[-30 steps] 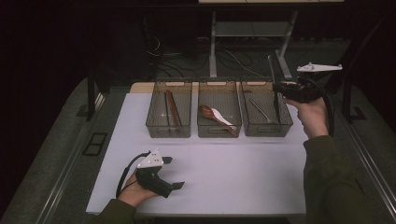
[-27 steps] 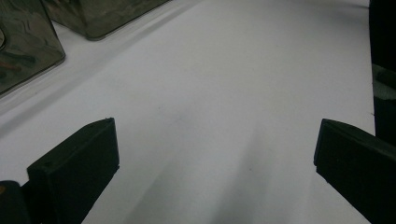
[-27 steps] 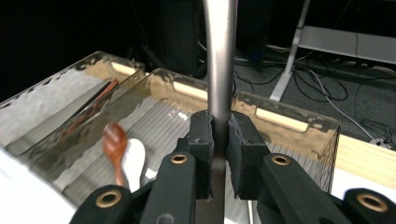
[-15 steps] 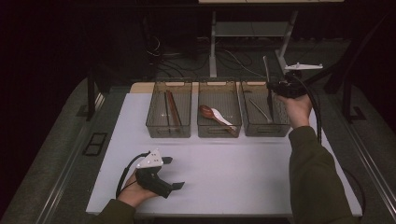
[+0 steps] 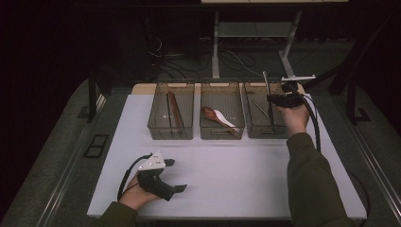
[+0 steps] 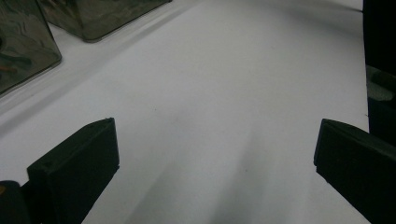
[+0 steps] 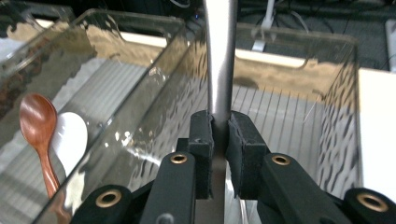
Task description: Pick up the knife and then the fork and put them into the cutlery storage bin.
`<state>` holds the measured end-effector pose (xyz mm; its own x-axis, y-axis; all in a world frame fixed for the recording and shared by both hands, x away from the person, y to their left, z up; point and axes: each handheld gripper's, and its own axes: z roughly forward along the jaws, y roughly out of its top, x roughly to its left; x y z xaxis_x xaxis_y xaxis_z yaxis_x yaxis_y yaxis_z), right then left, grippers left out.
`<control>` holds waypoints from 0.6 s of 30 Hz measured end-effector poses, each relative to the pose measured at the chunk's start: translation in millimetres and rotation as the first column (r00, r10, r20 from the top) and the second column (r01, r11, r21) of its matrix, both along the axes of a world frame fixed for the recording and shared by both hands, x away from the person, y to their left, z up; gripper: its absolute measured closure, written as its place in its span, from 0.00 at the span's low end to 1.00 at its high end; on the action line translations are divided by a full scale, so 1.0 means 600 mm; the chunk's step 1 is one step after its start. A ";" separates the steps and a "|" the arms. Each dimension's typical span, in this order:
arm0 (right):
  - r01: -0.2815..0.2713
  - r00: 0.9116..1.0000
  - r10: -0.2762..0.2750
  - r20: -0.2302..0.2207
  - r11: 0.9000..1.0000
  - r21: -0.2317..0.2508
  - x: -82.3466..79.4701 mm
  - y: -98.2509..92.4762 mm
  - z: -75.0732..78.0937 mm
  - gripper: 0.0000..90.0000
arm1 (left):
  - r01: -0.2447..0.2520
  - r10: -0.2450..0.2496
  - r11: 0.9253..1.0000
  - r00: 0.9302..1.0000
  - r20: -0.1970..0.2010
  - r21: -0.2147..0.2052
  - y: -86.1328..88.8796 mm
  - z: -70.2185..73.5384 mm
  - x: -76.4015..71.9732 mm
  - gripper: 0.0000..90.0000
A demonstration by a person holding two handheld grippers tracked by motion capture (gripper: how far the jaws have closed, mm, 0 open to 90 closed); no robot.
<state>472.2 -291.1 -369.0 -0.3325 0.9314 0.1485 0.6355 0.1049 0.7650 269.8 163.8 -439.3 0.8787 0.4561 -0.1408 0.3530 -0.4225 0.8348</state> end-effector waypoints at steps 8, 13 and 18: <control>0.006 0.999 -0.007 -0.046 1.000 -0.027 0.008 0.004 -0.015 0.89 | -0.001 0.001 1.000 1.000 0.000 -0.001 0.001 0.000 0.000 0.00; 0.003 0.998 -0.005 -0.060 1.000 -0.025 0.016 0.007 -0.022 0.88 | -0.001 0.001 1.000 1.000 -0.001 -0.001 0.001 0.000 0.000 0.00; 0.024 0.996 -0.026 -0.086 1.000 -0.020 0.022 0.010 -0.030 0.69 | 0.002 -0.002 1.000 1.000 -0.001 -0.001 0.001 0.001 0.000 0.00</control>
